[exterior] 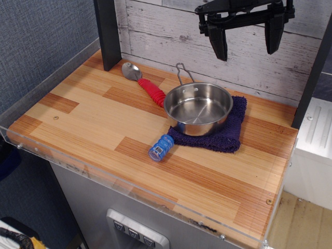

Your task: Pick up the blue tube and place it on the left of the red spoon

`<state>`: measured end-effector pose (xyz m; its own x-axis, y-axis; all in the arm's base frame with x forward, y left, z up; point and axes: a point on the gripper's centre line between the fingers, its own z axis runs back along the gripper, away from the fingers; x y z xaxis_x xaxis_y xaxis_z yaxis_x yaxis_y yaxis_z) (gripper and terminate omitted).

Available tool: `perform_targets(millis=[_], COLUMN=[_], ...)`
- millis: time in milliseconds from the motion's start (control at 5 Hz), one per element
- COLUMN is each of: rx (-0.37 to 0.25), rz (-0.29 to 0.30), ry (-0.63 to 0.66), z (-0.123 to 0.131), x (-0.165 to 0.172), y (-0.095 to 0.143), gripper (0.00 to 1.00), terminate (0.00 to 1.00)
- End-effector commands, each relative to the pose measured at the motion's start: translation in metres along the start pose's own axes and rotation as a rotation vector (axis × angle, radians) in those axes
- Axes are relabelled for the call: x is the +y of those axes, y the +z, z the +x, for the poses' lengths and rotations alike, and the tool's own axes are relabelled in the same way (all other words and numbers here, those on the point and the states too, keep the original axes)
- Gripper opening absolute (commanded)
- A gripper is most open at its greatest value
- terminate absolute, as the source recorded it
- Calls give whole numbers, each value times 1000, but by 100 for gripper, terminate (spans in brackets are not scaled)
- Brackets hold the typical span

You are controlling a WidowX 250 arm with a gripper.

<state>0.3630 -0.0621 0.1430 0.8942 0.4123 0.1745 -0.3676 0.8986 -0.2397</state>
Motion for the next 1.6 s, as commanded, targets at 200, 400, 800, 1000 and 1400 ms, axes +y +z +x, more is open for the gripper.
perform_targets(millis=[200, 400, 800, 1000, 1400], rx=[5, 17, -8, -65, -62], rz=[39, 56, 139, 174, 300], ry=[-107, -162, -305, -321, -329], z=[-17, -28, -53, -55, -58], x=[11, 25, 60, 77, 102], y=[5, 7, -1, -12, -38], gripper=[100, 100, 100, 100, 100], terminate=[0, 0, 0, 0, 0])
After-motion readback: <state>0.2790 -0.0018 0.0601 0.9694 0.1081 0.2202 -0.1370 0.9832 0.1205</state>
